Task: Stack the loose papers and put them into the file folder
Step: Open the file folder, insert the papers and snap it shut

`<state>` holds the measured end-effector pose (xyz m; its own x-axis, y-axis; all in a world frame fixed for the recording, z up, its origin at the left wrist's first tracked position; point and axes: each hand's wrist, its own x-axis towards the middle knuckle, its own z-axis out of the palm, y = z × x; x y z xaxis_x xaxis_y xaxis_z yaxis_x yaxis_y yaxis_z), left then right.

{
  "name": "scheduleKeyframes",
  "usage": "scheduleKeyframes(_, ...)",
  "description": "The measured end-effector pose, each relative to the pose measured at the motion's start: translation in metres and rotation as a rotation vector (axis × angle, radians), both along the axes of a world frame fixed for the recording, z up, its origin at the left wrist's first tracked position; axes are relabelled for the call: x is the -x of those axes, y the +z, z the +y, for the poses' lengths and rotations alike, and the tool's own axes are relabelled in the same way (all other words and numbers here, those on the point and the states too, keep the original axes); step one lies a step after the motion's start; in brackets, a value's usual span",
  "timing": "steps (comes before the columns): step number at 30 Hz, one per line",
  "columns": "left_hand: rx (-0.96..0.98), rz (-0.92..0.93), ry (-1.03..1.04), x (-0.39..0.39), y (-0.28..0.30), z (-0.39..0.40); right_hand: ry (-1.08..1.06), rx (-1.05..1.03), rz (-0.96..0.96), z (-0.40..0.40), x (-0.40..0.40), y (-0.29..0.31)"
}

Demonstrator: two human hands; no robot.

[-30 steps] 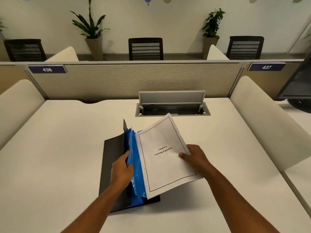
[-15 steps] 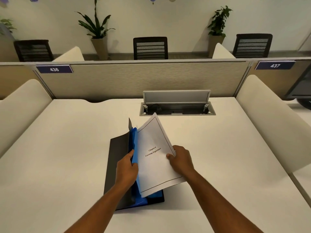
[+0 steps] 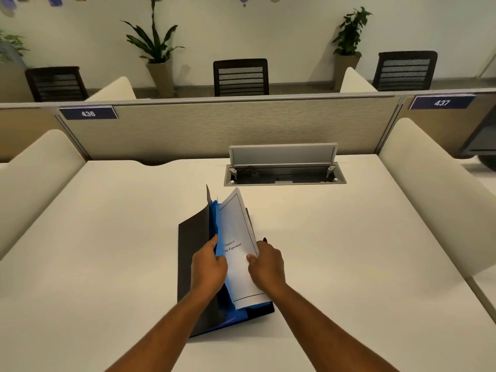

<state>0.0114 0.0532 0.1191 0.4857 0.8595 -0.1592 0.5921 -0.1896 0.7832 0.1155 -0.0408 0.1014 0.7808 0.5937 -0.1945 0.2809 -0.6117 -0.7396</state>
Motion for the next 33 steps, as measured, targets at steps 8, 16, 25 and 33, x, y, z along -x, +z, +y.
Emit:
scheduleKeyframes(8, -0.013, -0.015, -0.045, -0.003, 0.006, -0.005, -0.021, -0.025, 0.108, 0.013, 0.015, -0.013)
scheduleKeyframes(16, -0.026, 0.000, -0.024, 0.003, 0.007, 0.001, 0.052, 0.044, 0.097, 0.009, -0.004, -0.016)
scheduleKeyframes(25, -0.065, 0.020, -0.084, -0.001, 0.007, -0.009, 0.068, 0.067, 0.115, 0.016, -0.001, -0.019)
scheduleKeyframes(33, -0.037, 0.035, -0.068, -0.002, 0.006, -0.007, 0.066, 0.066, 0.243, 0.023, 0.012, -0.029)
